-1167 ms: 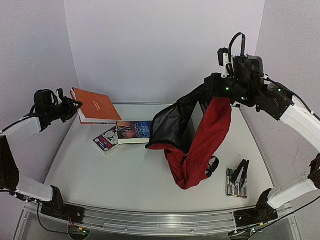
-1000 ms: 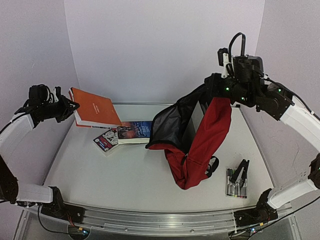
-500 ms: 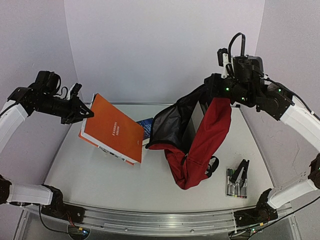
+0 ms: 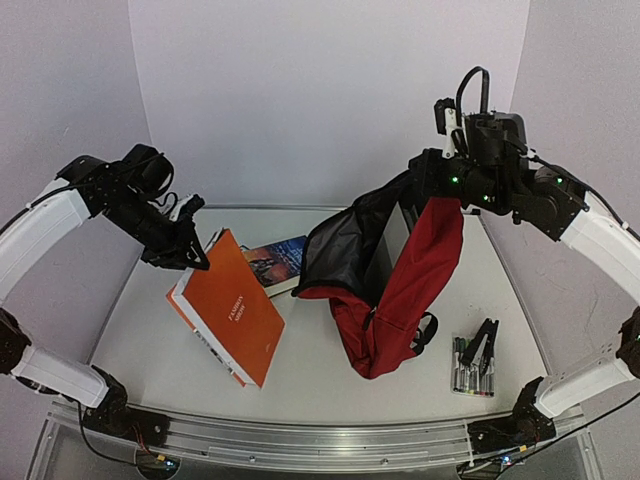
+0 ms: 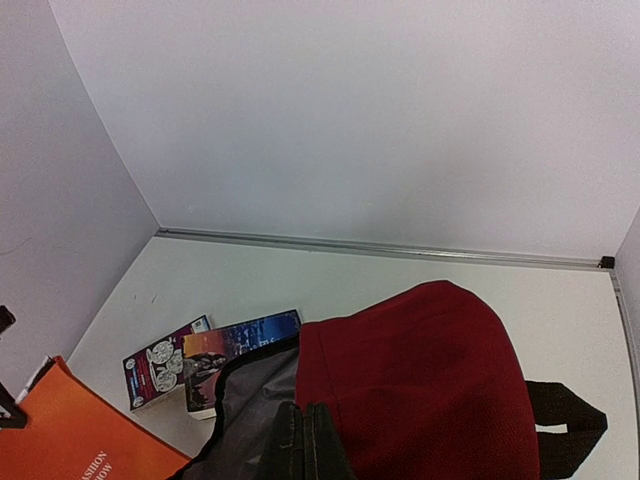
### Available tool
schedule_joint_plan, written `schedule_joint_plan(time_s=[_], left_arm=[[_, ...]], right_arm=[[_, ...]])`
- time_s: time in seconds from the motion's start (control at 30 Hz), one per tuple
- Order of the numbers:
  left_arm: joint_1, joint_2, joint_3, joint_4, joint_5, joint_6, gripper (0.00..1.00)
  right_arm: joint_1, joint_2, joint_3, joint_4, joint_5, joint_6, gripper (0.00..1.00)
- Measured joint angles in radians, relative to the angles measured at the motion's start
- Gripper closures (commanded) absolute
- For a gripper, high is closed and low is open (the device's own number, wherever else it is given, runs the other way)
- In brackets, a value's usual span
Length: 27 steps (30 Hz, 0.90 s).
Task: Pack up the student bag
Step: Pick up the book from the center of the board.
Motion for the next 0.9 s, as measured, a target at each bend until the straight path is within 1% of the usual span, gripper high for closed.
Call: schedule_joint_plan(time_s=[0.17,0.4,0.5,0.6,0.8,0.9], left_arm=[[-0.079,0.078,0.064,-0.020,-0.069,-0.002,0.78],[-0.118,0.133,0.086,-0.019,-0.086,-0.002,0.56],[-0.132,0.159,0.086,-0.016,-0.086,-0.004,0.53],[-0.138,0.168,0.086,0.001,-0.070,-0.004,0.55],[-0.140,0.169,0.086,0.047,-0.050,-0.021,0.74],[-0.140,0.169,0.086,0.061,-0.064,-0.033,0.81]], right_arm=[[0.000,0.000,-0.002,0.000,0.001,0.000,1.00],[0.000,0.000,-0.020,-0.001,0.004,-0.001,1.00],[0.000,0.000,-0.026,-0.004,0.007,-0.001,1.00],[0.000,0.000,-0.027,-0.005,0.011,-0.002,1.00],[0.000,-0.001,-0.027,-0.006,0.016,-0.001,1.00],[0.000,-0.002,-0.027,-0.007,0.010,-0.001,1.00]])
